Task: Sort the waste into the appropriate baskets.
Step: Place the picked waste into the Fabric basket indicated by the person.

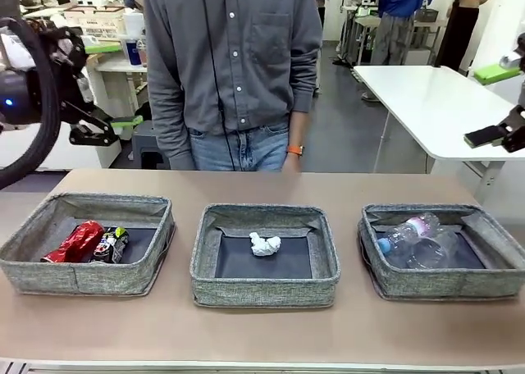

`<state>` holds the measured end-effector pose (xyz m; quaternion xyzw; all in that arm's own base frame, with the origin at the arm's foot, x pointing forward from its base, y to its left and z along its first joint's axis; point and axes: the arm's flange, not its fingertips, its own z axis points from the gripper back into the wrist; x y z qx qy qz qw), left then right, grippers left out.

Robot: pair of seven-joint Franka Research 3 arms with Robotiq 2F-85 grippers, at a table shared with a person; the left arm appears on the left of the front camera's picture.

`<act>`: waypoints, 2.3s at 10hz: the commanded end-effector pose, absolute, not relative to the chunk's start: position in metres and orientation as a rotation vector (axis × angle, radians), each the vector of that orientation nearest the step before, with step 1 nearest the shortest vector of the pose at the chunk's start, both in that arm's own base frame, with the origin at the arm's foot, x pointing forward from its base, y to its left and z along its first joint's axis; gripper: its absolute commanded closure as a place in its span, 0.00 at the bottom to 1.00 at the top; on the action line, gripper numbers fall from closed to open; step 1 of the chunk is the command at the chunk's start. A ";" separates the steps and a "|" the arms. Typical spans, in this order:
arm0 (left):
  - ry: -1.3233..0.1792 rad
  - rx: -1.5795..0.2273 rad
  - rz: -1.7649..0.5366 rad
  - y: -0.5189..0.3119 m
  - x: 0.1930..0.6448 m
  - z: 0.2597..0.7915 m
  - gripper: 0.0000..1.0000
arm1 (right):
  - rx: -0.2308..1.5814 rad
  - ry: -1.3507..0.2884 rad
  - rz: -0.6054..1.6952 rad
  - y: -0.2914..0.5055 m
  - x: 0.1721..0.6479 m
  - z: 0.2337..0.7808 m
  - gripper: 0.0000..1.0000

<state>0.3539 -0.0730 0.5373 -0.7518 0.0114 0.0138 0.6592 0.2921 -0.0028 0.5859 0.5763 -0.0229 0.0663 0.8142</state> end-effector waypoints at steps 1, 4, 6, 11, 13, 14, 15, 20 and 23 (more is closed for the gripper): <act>-0.095 -1.696 0.079 -0.072 0.347 0.567 0.00 | 1.234 -0.064 0.140 -0.001 0.294 0.587 0.00; -0.095 -1.696 0.079 -0.072 0.347 0.567 0.00 | 1.234 -0.064 0.140 -0.001 0.294 0.587 0.00; -0.095 -1.696 0.079 -0.072 0.347 0.567 0.00 | 1.234 -0.064 0.140 -0.001 0.294 0.587 0.00; -0.095 -1.696 0.079 -0.072 0.347 0.567 0.00 | 1.234 -0.064 0.140 -0.001 0.294 0.587 0.00; -0.095 -1.696 0.079 -0.072 0.347 0.567 0.00 | 1.234 -0.064 0.140 -0.001 0.294 0.587 0.00; -0.095 -1.696 0.079 -0.072 0.347 0.567 0.00 | 1.234 -0.064 0.140 -0.001 0.294 0.587 0.00; -0.095 -1.696 0.079 -0.072 0.347 0.567 0.00 | 1.234 -0.064 0.140 -0.001 0.294 0.587 0.00; -0.095 -1.696 0.079 -0.072 0.347 0.567 0.00 | 1.234 -0.064 0.140 -0.001 0.294 0.587 0.00; -0.095 -1.696 0.079 -0.072 0.347 0.567 0.00 | 1.234 -0.064 0.140 -0.001 0.294 0.587 0.00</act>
